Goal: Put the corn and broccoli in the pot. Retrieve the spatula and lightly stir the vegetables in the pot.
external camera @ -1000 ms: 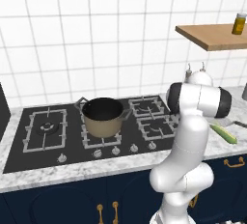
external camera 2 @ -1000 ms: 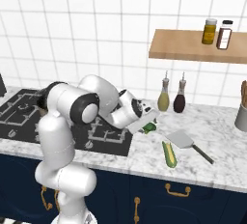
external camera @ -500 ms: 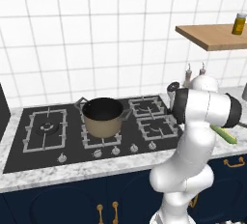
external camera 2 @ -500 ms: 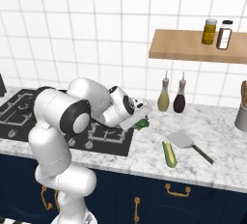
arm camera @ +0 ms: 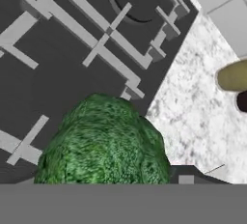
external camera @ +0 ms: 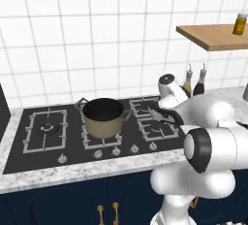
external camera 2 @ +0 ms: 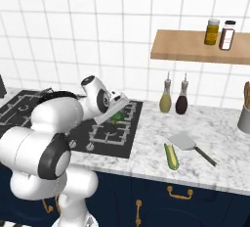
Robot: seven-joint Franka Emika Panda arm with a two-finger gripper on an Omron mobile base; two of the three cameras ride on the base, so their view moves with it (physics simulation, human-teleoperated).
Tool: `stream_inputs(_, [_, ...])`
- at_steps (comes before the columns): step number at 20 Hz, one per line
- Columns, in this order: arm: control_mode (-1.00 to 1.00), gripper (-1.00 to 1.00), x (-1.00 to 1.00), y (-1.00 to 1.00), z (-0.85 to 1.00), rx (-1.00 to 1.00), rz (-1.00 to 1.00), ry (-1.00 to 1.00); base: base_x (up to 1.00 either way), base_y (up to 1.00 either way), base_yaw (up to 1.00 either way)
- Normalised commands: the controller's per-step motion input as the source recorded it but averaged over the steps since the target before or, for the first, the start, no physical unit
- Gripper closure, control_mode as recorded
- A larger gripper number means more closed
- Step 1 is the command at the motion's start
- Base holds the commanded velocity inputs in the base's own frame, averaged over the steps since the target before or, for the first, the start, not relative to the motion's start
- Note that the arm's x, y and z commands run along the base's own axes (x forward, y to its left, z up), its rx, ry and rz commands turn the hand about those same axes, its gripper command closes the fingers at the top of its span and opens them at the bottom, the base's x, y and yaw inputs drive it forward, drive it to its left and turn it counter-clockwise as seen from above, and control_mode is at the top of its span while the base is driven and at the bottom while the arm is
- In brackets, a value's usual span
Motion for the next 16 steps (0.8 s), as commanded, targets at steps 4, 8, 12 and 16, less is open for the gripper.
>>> stream_inputs(4, [-1.0,1.0,-0.03,1.0,1.0,0.3,0.1,0.24,0.0,0.0,0.0])
stream_inputs(8, [-1.0,1.0,-0.04,1.0,1.0,0.22,0.04,0.26,0.0,0.0,0.0])
stream_inputs(12, [-1.0,1.0,0.37,1.0,0.18,0.09,0.02,0.29,0.0,0.0,0.0])
stream_inputs(16, [-1.0,1.0,0.51,1.0,-0.05,0.0,0.0,0.09,0.0,0.0,0.0])
